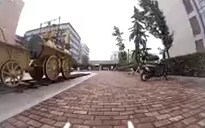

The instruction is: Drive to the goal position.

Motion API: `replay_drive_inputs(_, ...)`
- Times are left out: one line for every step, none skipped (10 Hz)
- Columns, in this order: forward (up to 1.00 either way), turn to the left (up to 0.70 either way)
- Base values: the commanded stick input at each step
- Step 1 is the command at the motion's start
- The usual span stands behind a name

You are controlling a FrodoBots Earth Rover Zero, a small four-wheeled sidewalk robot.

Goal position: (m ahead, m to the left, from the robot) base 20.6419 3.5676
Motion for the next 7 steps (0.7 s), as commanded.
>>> replay_drive_inputs(0.45, 0.00)
replay_drive_inputs(0.45, 0.00)
replay_drive_inputs(0.45, 0.00)
replay_drive_inputs(0.45, 0.00)
replay_drive_inputs(0.45, 0.00)
replay_drive_inputs(0.45, 0.00)
replay_drive_inputs(0.45, 0.00)
